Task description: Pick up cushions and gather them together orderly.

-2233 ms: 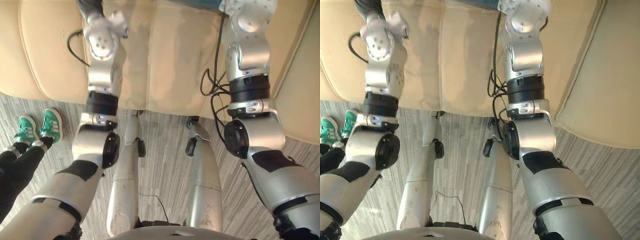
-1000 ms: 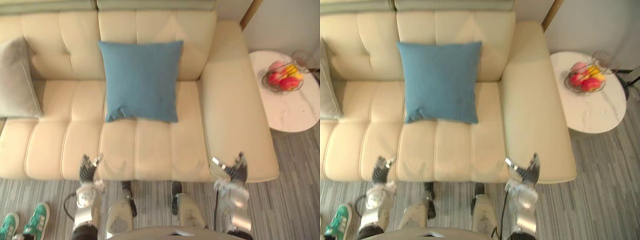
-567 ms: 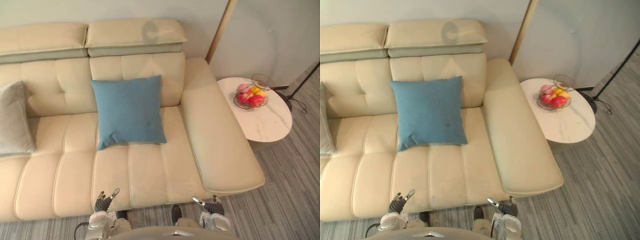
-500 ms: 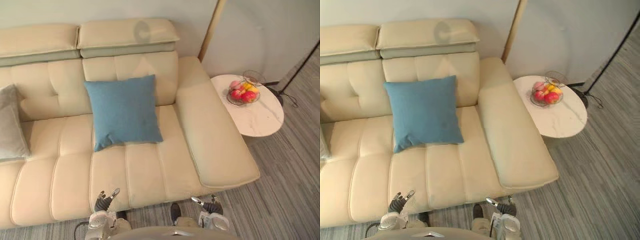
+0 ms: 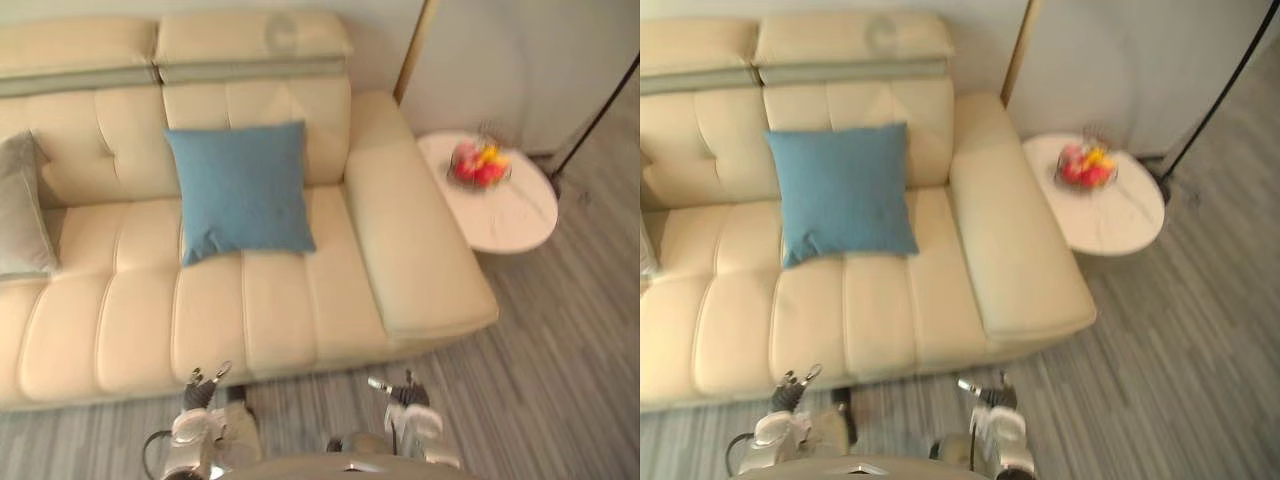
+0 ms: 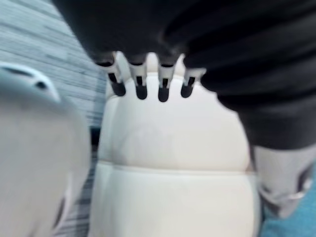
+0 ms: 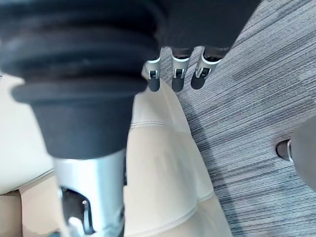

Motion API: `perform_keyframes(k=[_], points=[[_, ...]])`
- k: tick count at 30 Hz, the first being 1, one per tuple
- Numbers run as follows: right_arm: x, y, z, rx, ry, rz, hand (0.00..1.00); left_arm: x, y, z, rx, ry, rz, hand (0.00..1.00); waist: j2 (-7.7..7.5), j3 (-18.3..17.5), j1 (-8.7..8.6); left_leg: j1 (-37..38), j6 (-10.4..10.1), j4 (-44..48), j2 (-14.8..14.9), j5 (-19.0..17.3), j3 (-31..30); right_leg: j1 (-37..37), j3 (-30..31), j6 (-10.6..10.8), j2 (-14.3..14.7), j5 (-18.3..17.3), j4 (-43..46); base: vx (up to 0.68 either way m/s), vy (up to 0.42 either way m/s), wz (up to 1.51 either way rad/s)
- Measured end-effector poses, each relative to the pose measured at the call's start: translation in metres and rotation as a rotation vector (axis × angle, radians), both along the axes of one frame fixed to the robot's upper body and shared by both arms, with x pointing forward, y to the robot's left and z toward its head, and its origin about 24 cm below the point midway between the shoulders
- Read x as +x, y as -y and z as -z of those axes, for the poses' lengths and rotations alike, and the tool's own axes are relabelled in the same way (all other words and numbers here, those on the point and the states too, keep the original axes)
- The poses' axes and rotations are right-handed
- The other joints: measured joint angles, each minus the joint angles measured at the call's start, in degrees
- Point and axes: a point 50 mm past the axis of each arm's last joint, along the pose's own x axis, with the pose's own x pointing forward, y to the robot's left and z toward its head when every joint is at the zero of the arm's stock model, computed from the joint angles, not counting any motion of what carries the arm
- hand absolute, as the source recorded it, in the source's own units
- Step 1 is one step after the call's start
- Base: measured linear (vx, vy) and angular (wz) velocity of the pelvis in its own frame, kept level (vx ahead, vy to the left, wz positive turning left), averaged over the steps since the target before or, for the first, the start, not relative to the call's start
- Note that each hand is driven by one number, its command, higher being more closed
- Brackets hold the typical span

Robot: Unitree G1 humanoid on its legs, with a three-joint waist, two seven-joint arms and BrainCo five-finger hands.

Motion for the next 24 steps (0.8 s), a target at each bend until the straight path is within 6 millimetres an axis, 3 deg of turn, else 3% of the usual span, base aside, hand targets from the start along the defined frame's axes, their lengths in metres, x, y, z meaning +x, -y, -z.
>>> perform_keyframes(k=[2,4,8,10,13,15,18,24], points=[[-0.009,-0.001,0.004,0.000,-0.027,0.014,0.00,-0.003,0.000,0.001,0.003,-0.008,0.004,0.00,-0.29,-0.03,-0.04,0.22,-1.28,-1.73,-0.33,-1.51,0.17,-0.71,-0.95,-1.14,-0.56,0.88,-0.17,-0.18,-0.035,0.17],[-0.012,0.002,0.005,-0.010,-0.037,0.030,0.00,-0.001,-0.001,0.000,0.005,-0.004,0.002,0.00,-0.69,0.26,-0.18,-0.71,-0.21,6.34,-0.98,-2.96,-0.52,-0.92,-1.74,-1.80,-2.03,2.58,-1.09,-0.13,0.052,0.10],[-0.023,0.003,0.010,0.002,-0.073,0.046,0.00,-0.002,0.005,0.002,-0.018,-0.012,-0.007,0.00,-0.71,0.05,-0.96,2.10,1.85,18.71,-2.22,-16.56,-0.63,-0.43,-2.15,0.16,-4.87,6.17,-4.03,-0.11,0.166,0.07],[-0.026,0.004,0.012,0.015,-0.092,0.075,0.00,-0.003,0.010,0.005,-0.036,-0.028,-0.009,0.00,0.00,-0.50,-1.14,4.22,1.37,16.09,-3.28,-18.64,-0.66,0.50,-1.82,2.36,-5.38,7.70,-5.88,-0.10,0.251,0.01],[-0.042,-0.002,0.023,0.066,-0.162,0.101,0.00,-0.010,-0.002,0.008,-0.013,-0.056,-0.002,0.00,-3.23,-2.62,-1.62,8.26,2.60,5.96,-8.59,-14.57,0.30,3.43,-1.67,3.14,-8.07,10.98,-13.34,-0.10,0.209,0.12],[-0.050,-0.001,0.027,0.069,-0.199,0.103,0.00,-0.014,-0.005,0.010,-0.007,-0.079,0.010,0.00,-3.98,-3.25,-1.94,10.26,2.96,1.63,-10.74,-12.81,0.25,5.21,-1.48,3.06,-8.91,13.08,-16.64,-0.10,0.150,0.15],[-0.057,0.003,0.031,0.064,-0.238,0.104,0.00,-0.027,-0.010,0.016,0.009,-0.141,0.024,0.00,-3.57,-4.07,-2.51,13.28,2.59,-4.81,-13.47,-10.85,-0.32,6.52,-0.61,2.89,-9.58,14.77,-19.90,-0.08,0.102,-0.01],[-0.064,0.011,0.033,0.058,-0.273,0.121,0.00,-0.041,-0.011,0.022,-0.002,-0.201,0.025,0.00,-2.67,-5.19,-2.50,17.65,3.16,-11.62,-15.03,-6.90,-2.10,8.36,0.21,3.92,-8.91,15.53,-22.08,0.03,0.013,-0.07]])
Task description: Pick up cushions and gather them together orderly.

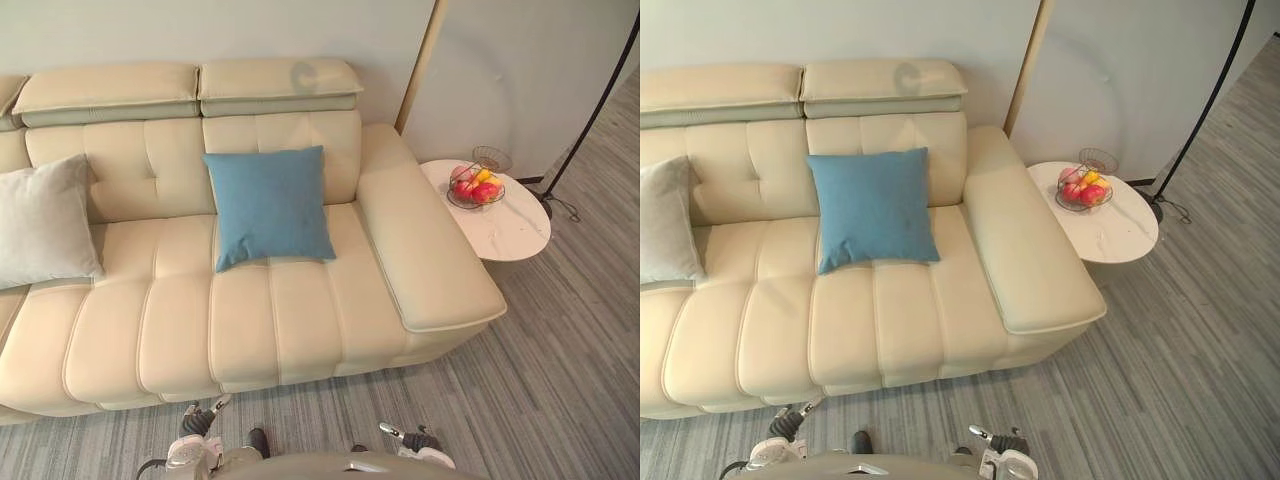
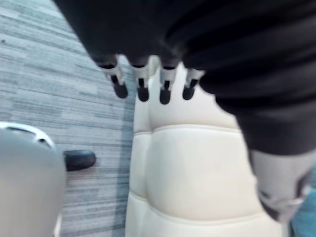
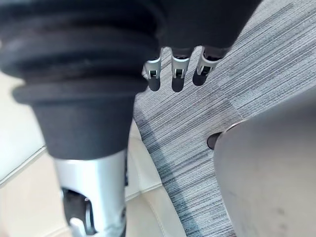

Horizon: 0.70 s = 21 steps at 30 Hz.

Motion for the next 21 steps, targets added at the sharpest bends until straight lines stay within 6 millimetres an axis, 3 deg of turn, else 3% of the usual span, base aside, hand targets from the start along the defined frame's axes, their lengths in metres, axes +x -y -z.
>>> perform_keyframes(k=[2,6,7,21], points=[[0.001,0.001,0.000,0.001,-0.006,-0.002,0.00,-0.001,0.000,0.002,-0.010,-0.013,0.007,0.00,0.26,-0.06,-0.10,1.05,1.08,-0.55,-0.03,1.29,-0.54,1.34,0.07,0.53,0.37,0.41,-0.94,0.08,-0.015,-0.02],[0.002,-0.001,0.002,0.011,-0.017,-0.005,0.00,-0.002,-0.002,0.001,-0.008,-0.014,0.011,0.00,-0.01,0.03,-0.11,2.24,1.25,-0.54,-0.02,1.30,-1.29,3.34,-0.07,0.71,0.69,1.07,-2.21,0.08,-0.023,0.01],[0.013,0.007,0.000,-0.005,-0.014,-0.023,0.00,-0.002,-0.006,0.001,0.021,-0.029,0.069,0.00,0.80,1.61,-1.10,5.37,0.83,-0.66,-0.03,-0.25,-3.18,6.70,1.44,0.47,1.21,0.90,-4.24,0.00,0.000,0.00],[0.007,0.007,0.002,0.021,-0.019,0.029,0.00,0.003,-0.002,0.001,0.012,-0.024,0.129,0.00,1.25,1.85,-1.46,3.32,0.36,-0.64,0.15,-0.57,-3.98,5.80,-0.11,0.95,1.19,0.91,-5.13,0.01,-0.008,0.04]])
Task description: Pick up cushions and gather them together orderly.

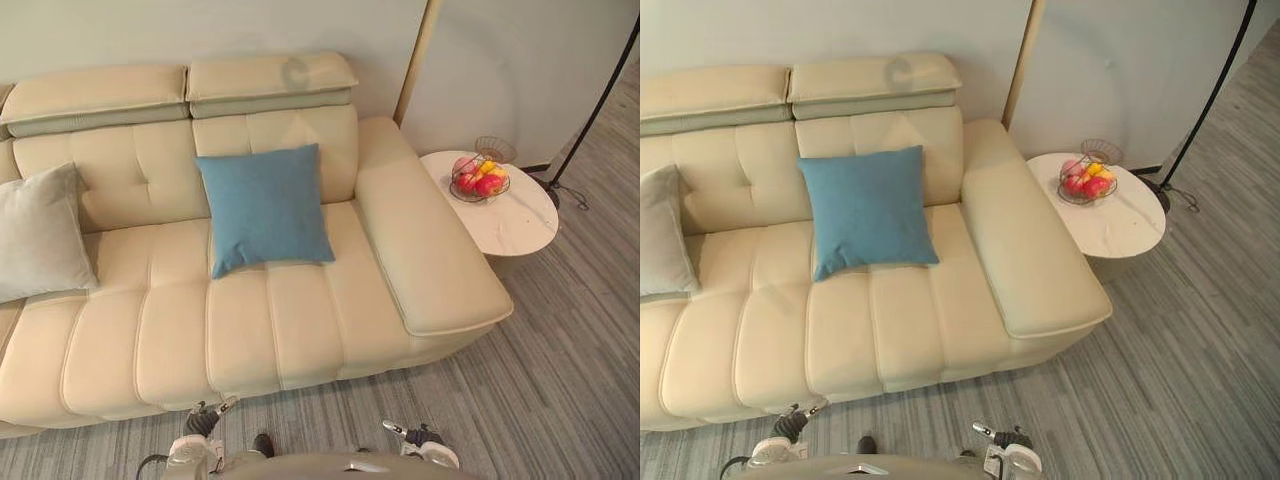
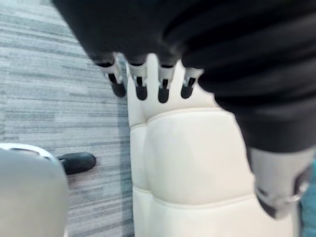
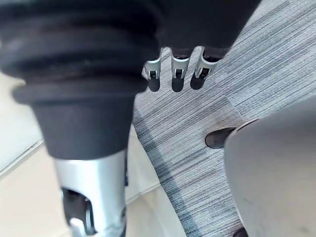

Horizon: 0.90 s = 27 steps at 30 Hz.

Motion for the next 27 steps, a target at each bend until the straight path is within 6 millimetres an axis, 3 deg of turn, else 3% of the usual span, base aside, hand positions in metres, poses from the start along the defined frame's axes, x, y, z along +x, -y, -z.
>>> perform_keyframes(k=[7,10,11,13,14,15,16,17,18,19,20,22,24,25,27], points=[[-0.003,0.002,0.001,0.019,-0.003,0.053,0.00,0.001,0.002,0.002,-0.005,-0.027,0.022,0.00,0.13,0.24,-0.38,2.25,-1.45,0.07,2.04,-1.41,7.07,-1.16,6.92,-0.85,2.16,1.36,-1.27,0.03,-0.040,-0.56],[-0.004,0.007,0.000,0.008,-0.005,0.063,0.00,0.007,0.005,0.001,-0.014,-0.015,0.024,0.00,-0.92,0.61,-0.82,-1.25,0.34,8.24,2.54,-3.73,2.72,-5.08,15.41,-0.84,2.50,2.89,-0.36,-0.03,-0.109,-1.34],[-0.004,0.010,0.000,0.000,-0.006,0.063,0.00,0.009,0.010,0.001,-0.026,-0.011,0.024,0.00,-0.28,0.95,-0.87,-2.28,0.43,10.63,2.77,-5.78,-0.55,-6.58,18.51,-0.60,3.00,3.84,-0.35,-0.05,-0.044,-1.41],[0.000,0.018,-0.004,-0.023,0.005,0.058,0.00,0.011,0.016,0.001,-0.045,-0.007,0.015,0.00,1.58,1.43,-0.70,-1.74,-0.83,12.24,4.40,-11.44,0.01,-9.60,25.67,0.09,5.86,5.74,-0.25,-0.09,0.014,-1.79],[0.002,0.018,-0.004,-0.024,0.010,0.055,0.00,0.011,0.016,0.001,-0.044,-0.008,0.015,0.00,1.71,1.49,-0.62,-1.55,-1.69,12.43,4.61,-12.63,1.12,-10.51,27.66,0.37,6.47,6.26,-0.27,-0.14,0.072,-2.03],[0.010,0.014,-0.005,-0.019,0.023,0.030,0.00,0.013,0.012,0.000,-0.033,-0.003,0.016,0.00,0.59,2.13,-0.49,-1.11,-0.98,13.39,4.50,-14.14,6.13,-12.14,32.23,-0.17,7.25,8.05,-0.51,-0.20,0.061,-2.23],[0.019,0.007,-0.006,-0.011,0.039,-0.007,0.00,0.013,0.009,0.000,-0.023,-0.001,0.016,0.00,0.15,2.31,-0.61,-1.13,-0.82,14.07,5.01,-15.21,10.83,-13.23,34.02,-2.51,7.53,10.04,-2.20,-0.20,0.032,-2.10],[0.020,0.004,-0.006,-0.004,0.041,-0.013,0.00,0.013,0.007,0.000,-0.020,-0.001,0.016,0.00,-0.10,2.42,-0.97,-1.12,-0.80,14.13,5.39,-15.34,12.71,-13.55,33.31,-4.65,7.52,10.25,-3.15,-0.17,0.001,-1.99],[0.024,0.001,-0.007,-0.001,0.048,-0.022,0.00,0.020,0.005,-0.003,-0.013,0.018,0.020,0.00,0.12,2.79,-0.82,-0.99,-0.95,14.10,6.32,-15.29,17.69,-17.07,25.49,-7.12,7.53,10.13,-0.76,-0.05,-0.031,-1.74],[0.026,0.001,-0.007,-0.002,0.055,-0.028,0.00,0.021,0.004,-0.003,-0.008,0.020,0.022,0.00,0.08,2.81,-1.18,-0.53,-1.50,14.20,7.55,-14.67,21.63,-19.29,14.11,-7.25,7.39,9.26,4.15,0.00,-0.036,-1.68],[0.027,0.001,-0.008,-0.004,0.057,-0.027,0.00,0.021,0.003,-0.003,-0.006,0.019,0.023,0.00,0.30,2.91,-1.17,0.24,-1.67,14.25,8.07,-14.53,22.88,-19.61,8.33,-7.97,7.14,8.19,5.97,0.10,-0.058,-1.30],[0.023,0.001,-0.007,-0.004,0.048,-0.033,0.00,0.025,0.002,-0.005,-0.001,0.031,0.028,0.00,0.76,3.12,-0.94,1.71,-2.33,14.44,8.93,-14.06,25.60,-17.87,-14.48,-9.74,4.78,3.96,8.67,0.12,-0.105,-1.18],[0.030,0.006,-0.011,-0.025,0.076,-0.037,0.00,0.029,0.003,-0.006,-0.005,0.041,0.032,0.00,1.79,3.74,-2.32,3.42,-3.31,12.89,8.84,-13.45,26.42,-16.99,-16.34,-9.09,5.39,4.64,8.57,0.05,-0.101,-0.61],[0.031,0.013,-0.013,-0.044,0.079,-0.040,0.00,0.031,0.009,-0.006,-0.016,0.046,0.046,0.00,3.06,4.07,-2.28,4.62,-4.07,12.19,8.86,-12.84,26.62,-16.62,-14.10,-9.04,6.39,4.57,8.36,0.03,-0.053,-0.46],[0.030,0.017,-0.013,-0.054,0.076,-0.037,0.00,0.030,0.015,-0.005,-0.030,0.042,0.051,0.00,3.91,4.12,-2.13,4.87,-4.24,13.65,9.23,-12.36,26.60,-16.89,-12.35,-8.65,7.09,3.31,8.57,0.01,-0.058,-0.50]])
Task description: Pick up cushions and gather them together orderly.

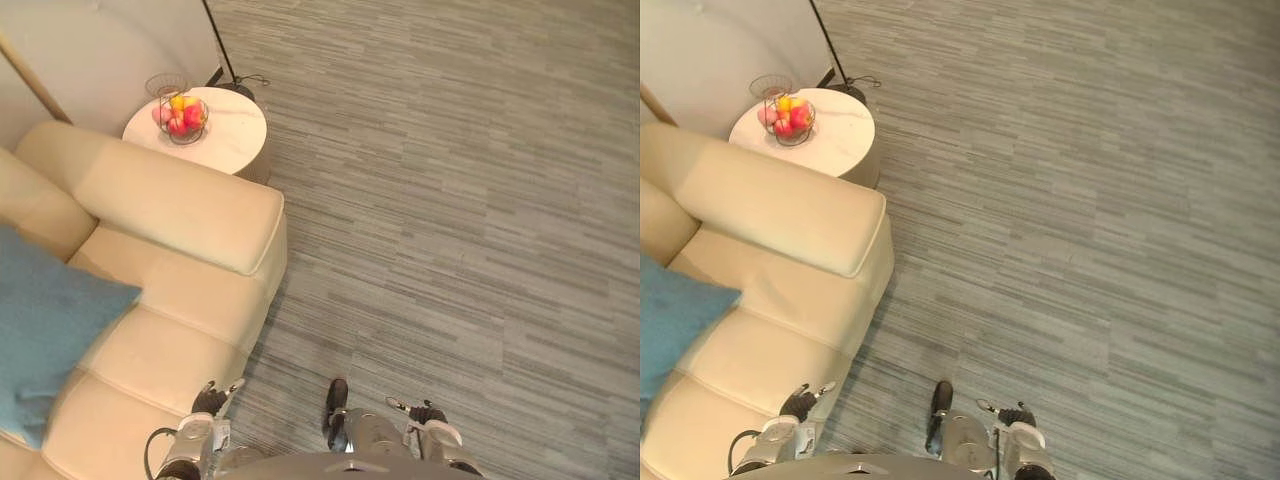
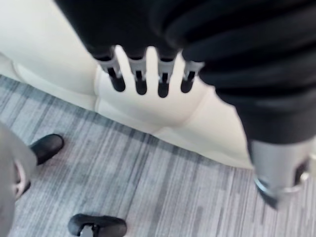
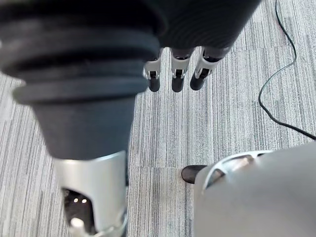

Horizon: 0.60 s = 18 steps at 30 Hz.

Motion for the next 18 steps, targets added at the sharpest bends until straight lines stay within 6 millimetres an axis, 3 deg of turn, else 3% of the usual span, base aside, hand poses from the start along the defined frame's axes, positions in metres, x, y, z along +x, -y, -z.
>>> perform_keyframes(k=[2,4,5,7,8,9,12,14,15,17,18], points=[[-0.001,0.000,0.000,0.001,0.000,0.003,0.00,0.000,0.001,0.000,-0.001,-0.005,0.009,0.00,-0.52,0.34,-0.10,-2.09,-0.02,9.17,2.57,-0.02,-0.35,0.23,1.61,0.05,0.26,-1.91,0.43,0.01,-0.112,-0.54],[-0.004,0.001,0.001,-0.001,-0.008,0.011,0.00,-0.007,0.004,0.003,-0.010,-0.020,0.004,0.00,-0.76,0.48,0.07,-5.44,1.63,20.12,6.06,-0.12,-1.79,1.55,3.59,-0.16,1.10,-2.43,0.07,0.05,-0.120,-0.50],[-0.008,0.004,0.002,-0.006,-0.025,0.014,0.00,-0.007,0.010,0.003,-0.026,-0.015,0.004,0.00,-0.70,0.97,0.38,-9.40,2.36,25.91,5.61,-2.91,-9.63,2.87,5.63,-0.19,2.14,-2.45,-0.95,0.08,-0.037,-0.59],[-0.013,0.008,0.004,-0.010,-0.051,0.021,0.00,-0.005,0.011,0.002,-0.031,-0.006,0.000,0.00,-0.51,1.38,0.78,-11.67,1.84,25.33,2.66,-5.91,-16.67,4.45,7.87,-0.20,2.90,-2.44,-1.96,0.09,0.017,-0.64],[-0.016,0.008,0.005,-0.010,-0.057,0.028,0.00,-0.004,0.011,0.002,-0.031,-0.003,-0.002,0.00,-0.67,1.48,1.37,-13.31,1.92,22.20,-0.57,-7.03,-21.97,5.39,10.11,-0.19,3.18,-2.45,-1.87,0.07,0.064,-0.90],[-0.017,0.008,0.005,-0.012,-0.059,0.035,0.00,-0.002,0.010,0.000,-0.030,0.011,-0.010,0.00,-0.80,1.57,2.14,-14.98,1.92,19.32,-3.14,-7.26,-26.59,5.53,12.78,-0.03,3.47,-2.55,-1.46,0.06,0.080,-1.09],[-0.017,0.007,0.005,-0.009,-0.055,0.043,0.00,-0.001,0.010,0.000,-0.039,0.021,-0.037,0.00,-0.65,1.48,3.14,-16.59,1.89,13.46,-6.19,-6.44,-35.48,4.81,17.31,0.59,4.37,-2.70,-1.15,0.02,0.096,-1.18],[-0.016,0.004,0.005,-0.002,-0.043,0.053,0.00,-0.002,0.012,0.000,-0.056,0.021,-0.068,0.00,-0.16,1.35,3.42,-15.65,3.61,10.78,-5.03,-3.47,-36.34,5.08,20.62,1.51,6.27,-2.05,-1.24,0.09,0.163,-1.57],[-0.016,0.000,0.003,0.003,-0.021,0.060,0.00,-0.002,0.008,0.000,-0.047,0.018,-0.067,0.00,-0.18,0.61,3.15,-14.33,3.67,9.39,-4.55,-3.46,-33.04,5.45,21.95,1.85,6.09,-1.75,-1.87,0.15,0.165,-0.96],[-0.021,-0.007,0.005,0.020,-0.020,0.068,0.00,-0.003,0.003,0.000,-0.032,0.013,-0.063,0.00,-2.69,-0.28,3.11,-11.93,3.68,6.61,-4.90,-3.47,-28.56,4.55,23.96,2.40,5.39,-1.47,-1.93,0.16,0.152,-0.98],[-0.022,-0.009,0.006,0.025,-0.021,0.068,0.00,-0.001,0.002,-0.001,-0.030,0.016,-0.060,0.00,-3.06,-0.51,3.04,-11.35,3.70,5.96,-5.00,-3.45,-27.68,4.42,24.65,2.70,5.35,-1.27,-1.90,0.17,0.128,-0.92]])
